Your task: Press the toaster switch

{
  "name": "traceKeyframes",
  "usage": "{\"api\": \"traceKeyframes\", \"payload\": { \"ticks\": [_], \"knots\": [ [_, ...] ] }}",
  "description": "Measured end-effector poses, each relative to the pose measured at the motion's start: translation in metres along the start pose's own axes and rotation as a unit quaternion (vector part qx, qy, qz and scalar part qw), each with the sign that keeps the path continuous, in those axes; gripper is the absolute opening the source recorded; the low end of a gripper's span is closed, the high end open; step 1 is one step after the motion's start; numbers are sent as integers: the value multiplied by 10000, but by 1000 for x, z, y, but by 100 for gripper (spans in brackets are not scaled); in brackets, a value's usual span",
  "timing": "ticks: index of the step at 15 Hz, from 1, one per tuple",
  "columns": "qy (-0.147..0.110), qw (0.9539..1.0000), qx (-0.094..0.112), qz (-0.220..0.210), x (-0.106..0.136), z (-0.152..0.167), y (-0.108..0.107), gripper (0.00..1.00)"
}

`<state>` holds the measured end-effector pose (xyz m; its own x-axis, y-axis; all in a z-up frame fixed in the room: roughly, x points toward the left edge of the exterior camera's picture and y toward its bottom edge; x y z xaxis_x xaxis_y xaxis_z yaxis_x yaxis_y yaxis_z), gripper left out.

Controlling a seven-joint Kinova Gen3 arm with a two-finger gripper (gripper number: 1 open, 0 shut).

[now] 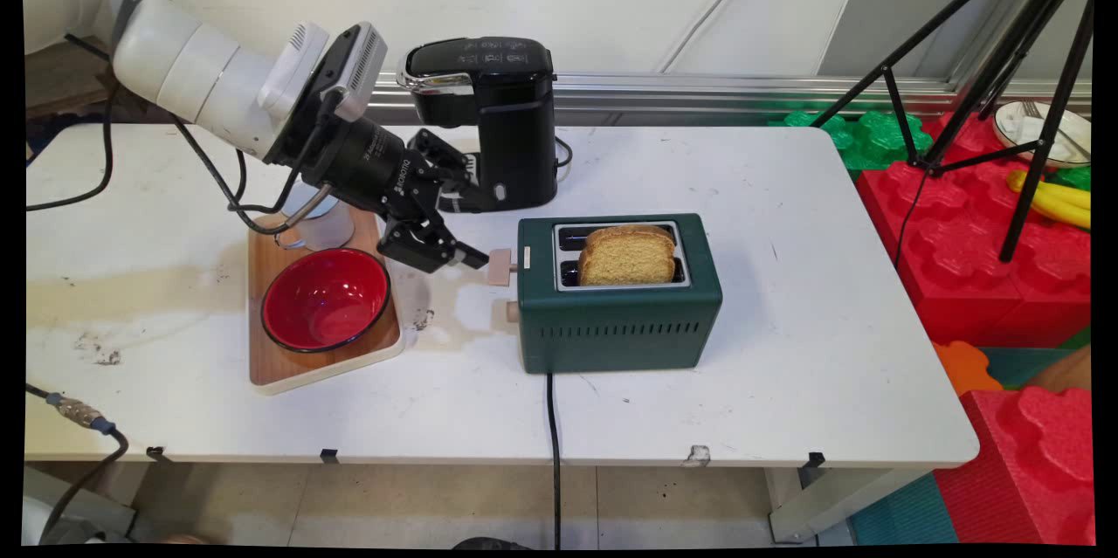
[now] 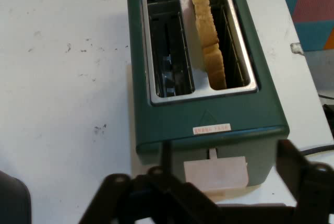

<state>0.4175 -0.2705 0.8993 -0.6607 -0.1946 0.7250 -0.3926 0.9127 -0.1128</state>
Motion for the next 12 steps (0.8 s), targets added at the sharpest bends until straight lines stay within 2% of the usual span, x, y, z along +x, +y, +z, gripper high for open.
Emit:
{"api": "traceKeyframes", "payload": {
  "ticks": [12],
  "knots": [
    [-69,9999,-92,-72,-14,10,-3,0]
  ]
}}
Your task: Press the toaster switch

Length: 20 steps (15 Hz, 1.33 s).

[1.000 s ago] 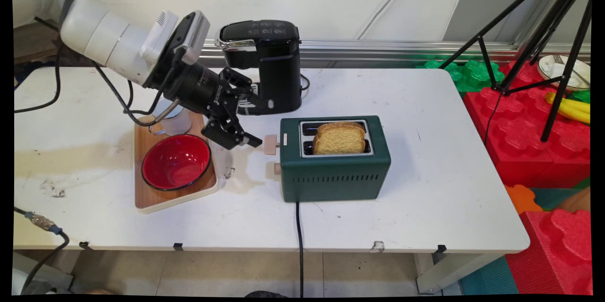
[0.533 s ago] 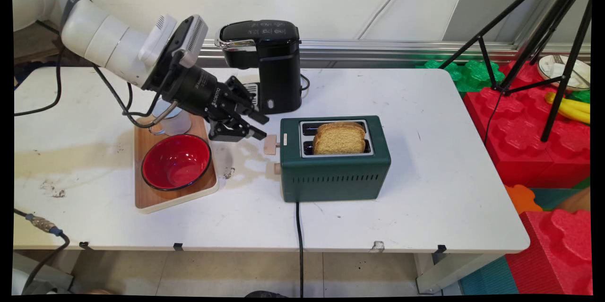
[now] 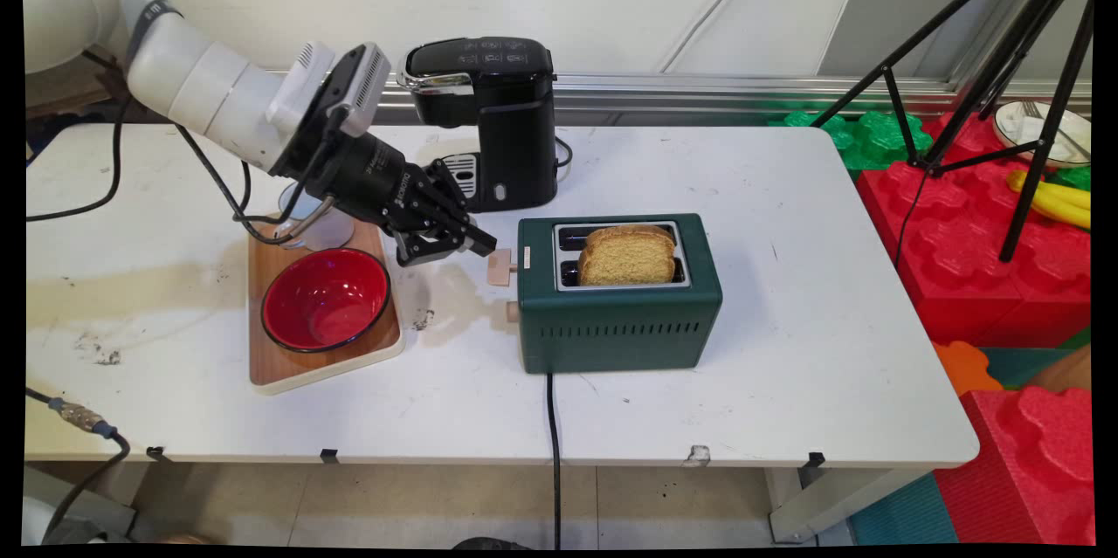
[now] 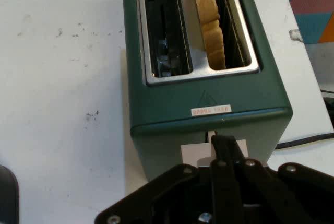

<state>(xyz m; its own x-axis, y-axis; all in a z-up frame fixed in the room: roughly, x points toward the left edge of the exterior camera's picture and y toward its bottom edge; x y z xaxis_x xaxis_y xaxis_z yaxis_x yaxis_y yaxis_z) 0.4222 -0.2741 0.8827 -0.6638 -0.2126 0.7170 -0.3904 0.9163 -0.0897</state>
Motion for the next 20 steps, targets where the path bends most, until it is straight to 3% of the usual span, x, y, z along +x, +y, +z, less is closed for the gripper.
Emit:
{"api": "traceKeyframes", "payload": {
  "ticks": [20],
  "knots": [
    [-77,9998,-52,-150,-13,38,-3,0]
  ]
}}
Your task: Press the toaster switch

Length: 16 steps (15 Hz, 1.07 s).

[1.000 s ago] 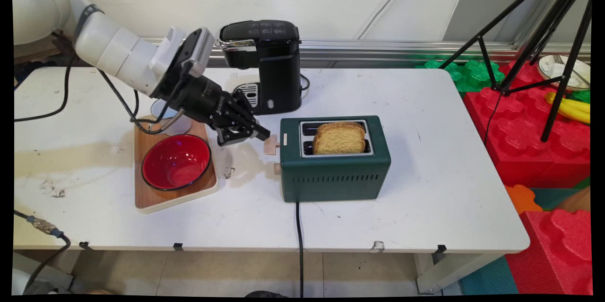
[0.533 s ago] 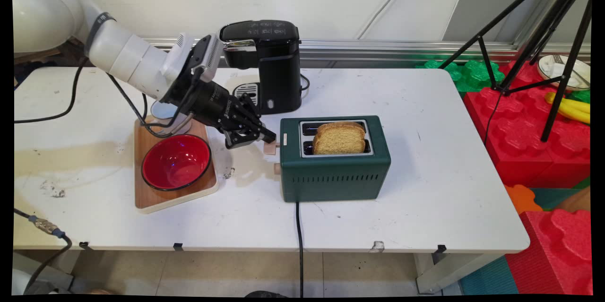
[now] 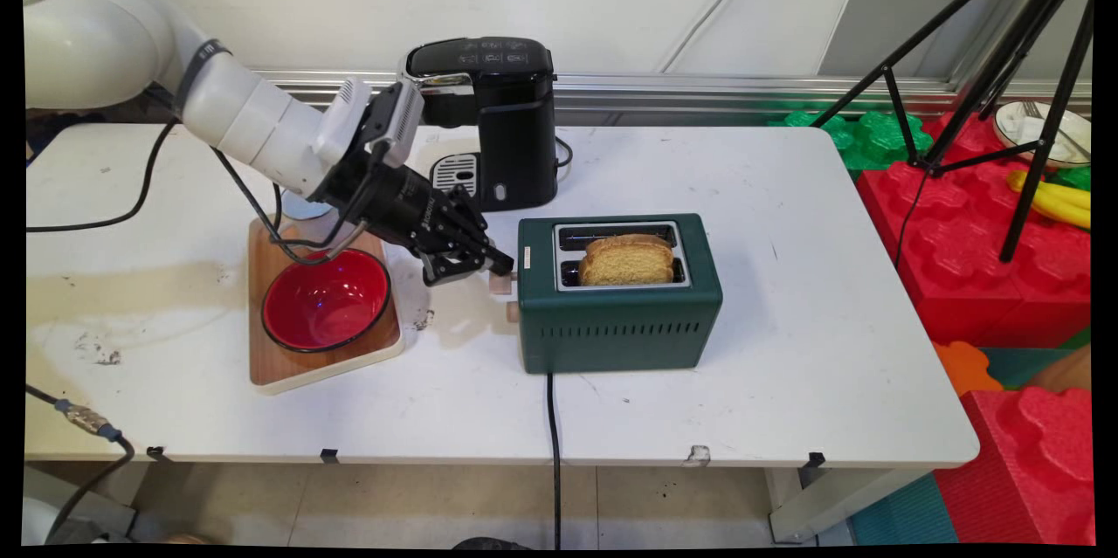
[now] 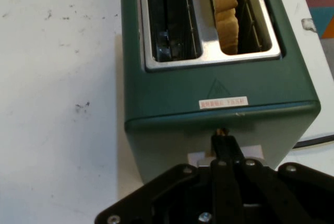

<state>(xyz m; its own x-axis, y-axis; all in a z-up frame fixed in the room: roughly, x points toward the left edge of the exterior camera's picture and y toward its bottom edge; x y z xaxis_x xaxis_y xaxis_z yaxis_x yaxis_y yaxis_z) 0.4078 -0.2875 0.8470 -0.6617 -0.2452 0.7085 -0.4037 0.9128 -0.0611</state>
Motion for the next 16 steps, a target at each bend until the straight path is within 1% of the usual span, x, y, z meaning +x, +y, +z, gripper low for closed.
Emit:
{"api": "traceKeyframes", "payload": {
  "ticks": [8,16],
  "knots": [
    [-45,10000,-56,-23,-4,18,1,0],
    [-114,9999,-83,-48,-10,29,1,0]
  ]
}}
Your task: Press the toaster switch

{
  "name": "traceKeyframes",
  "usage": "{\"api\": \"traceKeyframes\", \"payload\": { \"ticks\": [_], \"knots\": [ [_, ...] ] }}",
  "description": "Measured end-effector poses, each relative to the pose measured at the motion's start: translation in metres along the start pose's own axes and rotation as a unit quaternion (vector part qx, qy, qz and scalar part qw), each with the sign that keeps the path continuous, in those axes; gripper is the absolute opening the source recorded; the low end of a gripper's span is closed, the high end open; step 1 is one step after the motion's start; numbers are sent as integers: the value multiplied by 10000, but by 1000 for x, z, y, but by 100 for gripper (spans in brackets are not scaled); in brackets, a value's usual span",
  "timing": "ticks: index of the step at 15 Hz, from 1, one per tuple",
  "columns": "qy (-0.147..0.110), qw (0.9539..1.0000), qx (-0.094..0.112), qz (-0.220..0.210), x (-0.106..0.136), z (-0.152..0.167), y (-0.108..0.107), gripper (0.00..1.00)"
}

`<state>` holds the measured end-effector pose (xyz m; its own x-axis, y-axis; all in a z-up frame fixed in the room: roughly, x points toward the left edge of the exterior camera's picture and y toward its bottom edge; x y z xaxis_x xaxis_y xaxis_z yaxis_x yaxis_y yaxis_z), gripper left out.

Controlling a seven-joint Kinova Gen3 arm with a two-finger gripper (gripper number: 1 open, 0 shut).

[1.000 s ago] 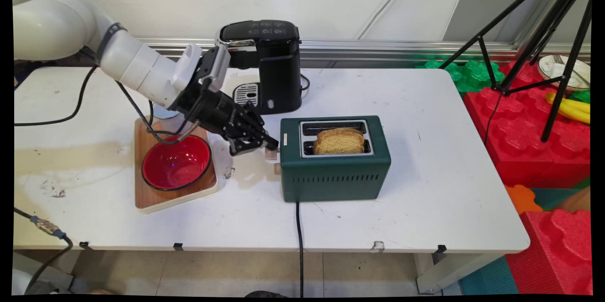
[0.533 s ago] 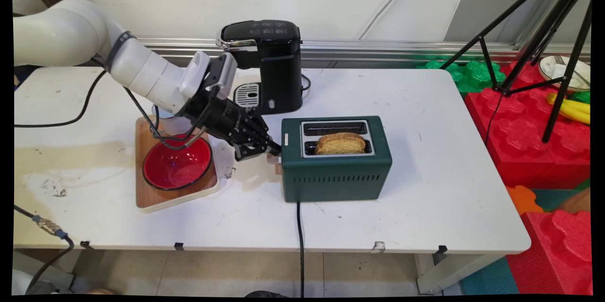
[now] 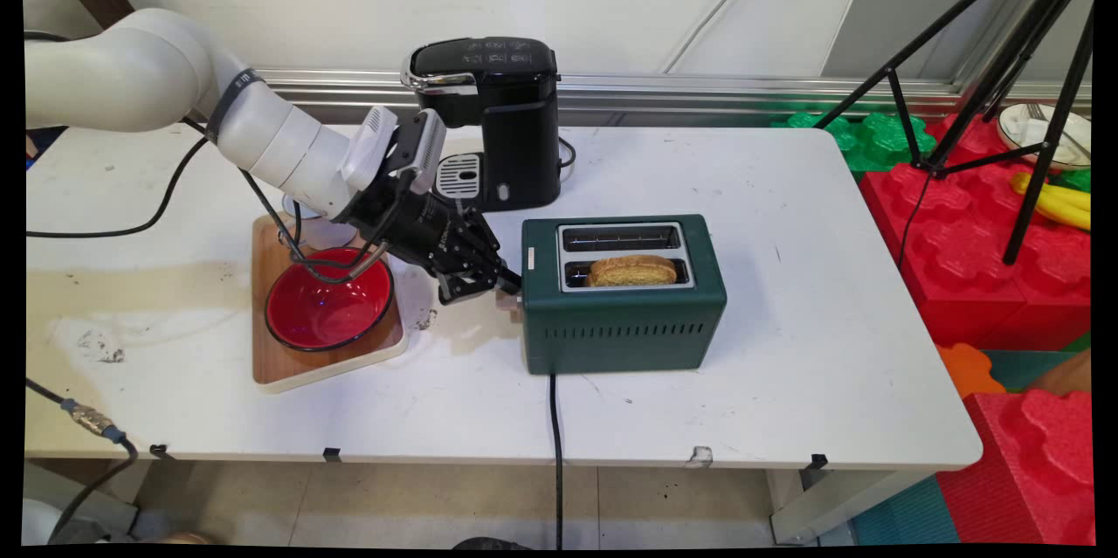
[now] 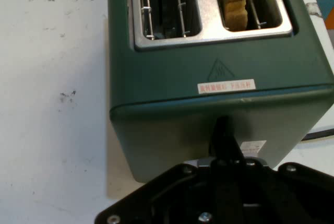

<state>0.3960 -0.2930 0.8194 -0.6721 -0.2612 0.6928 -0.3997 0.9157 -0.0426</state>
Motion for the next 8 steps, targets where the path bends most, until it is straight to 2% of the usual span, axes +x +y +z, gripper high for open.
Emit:
{"api": "traceKeyframes", "payload": {
  "ticks": [8],
  "knots": [
    [-95,9999,-44,77,-5,-1,-2,0]
  ]
}}
